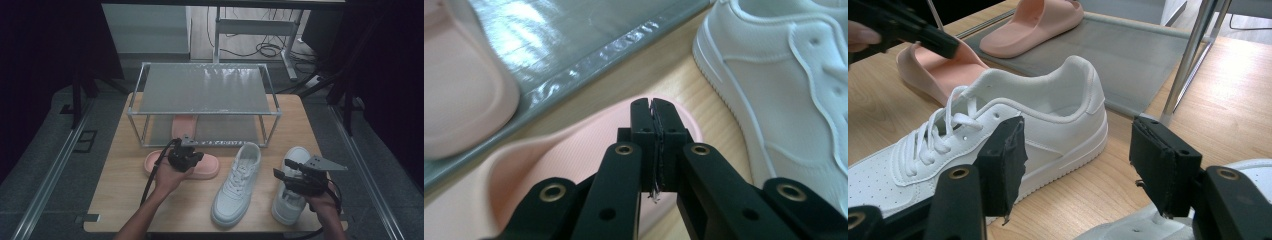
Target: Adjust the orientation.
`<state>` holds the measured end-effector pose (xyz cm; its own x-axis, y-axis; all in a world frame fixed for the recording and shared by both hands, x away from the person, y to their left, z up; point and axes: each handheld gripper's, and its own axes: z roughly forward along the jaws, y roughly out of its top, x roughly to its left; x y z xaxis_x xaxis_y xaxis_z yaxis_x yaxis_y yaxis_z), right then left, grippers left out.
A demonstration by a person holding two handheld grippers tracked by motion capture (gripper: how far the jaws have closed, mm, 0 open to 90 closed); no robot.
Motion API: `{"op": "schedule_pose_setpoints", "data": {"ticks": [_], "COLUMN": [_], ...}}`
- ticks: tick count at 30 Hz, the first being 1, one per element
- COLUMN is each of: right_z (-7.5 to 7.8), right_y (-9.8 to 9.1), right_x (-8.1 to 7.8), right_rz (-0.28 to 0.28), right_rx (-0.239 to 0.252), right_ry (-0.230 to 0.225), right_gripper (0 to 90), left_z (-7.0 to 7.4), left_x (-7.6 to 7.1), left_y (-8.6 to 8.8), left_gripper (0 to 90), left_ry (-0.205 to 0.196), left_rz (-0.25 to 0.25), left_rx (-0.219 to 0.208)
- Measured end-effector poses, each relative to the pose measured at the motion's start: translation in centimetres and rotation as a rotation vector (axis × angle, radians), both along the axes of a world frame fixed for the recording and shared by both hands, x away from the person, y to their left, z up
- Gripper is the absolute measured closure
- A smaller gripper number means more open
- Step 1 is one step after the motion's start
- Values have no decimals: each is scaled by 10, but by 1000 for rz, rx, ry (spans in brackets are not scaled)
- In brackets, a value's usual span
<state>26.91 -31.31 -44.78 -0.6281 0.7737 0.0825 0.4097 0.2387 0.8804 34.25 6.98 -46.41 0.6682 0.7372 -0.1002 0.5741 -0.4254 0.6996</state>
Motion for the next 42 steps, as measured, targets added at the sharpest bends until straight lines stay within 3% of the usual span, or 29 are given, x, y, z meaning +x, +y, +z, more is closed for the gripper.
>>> {"op": "schedule_pose_setpoints", "data": {"ticks": [11, 17, 25, 28, 32, 42], "right_z": [0, 0, 0, 0, 0, 0], "right_y": [0, 0, 0, 0, 0, -1], "right_x": [0, 0, 0, 0, 0, 0], "right_rz": [2, 4, 1, 2, 1, 0], "right_rx": [-2, -3, 1, 1, 1, 0], "right_ry": [1, -1, -2, -2, -1, -2], "right_gripper": [396, 396, 396, 397, 396, 397], "left_z": [-12, -22, -30, -31, -33, -37], "left_x": [31, 42, 51, 55, 57, 55], "left_y": [-31, -42, -50, -50, -51, -48], "left_gripper": [881, 883, 890, 891, 893, 892], "left_ry": [81, 121, 152, 157, 162, 178], "left_rz": [2, 30, 53, 34, 55, 43], "left_rx": [23, 41, 60, 87, 79, 81]}}
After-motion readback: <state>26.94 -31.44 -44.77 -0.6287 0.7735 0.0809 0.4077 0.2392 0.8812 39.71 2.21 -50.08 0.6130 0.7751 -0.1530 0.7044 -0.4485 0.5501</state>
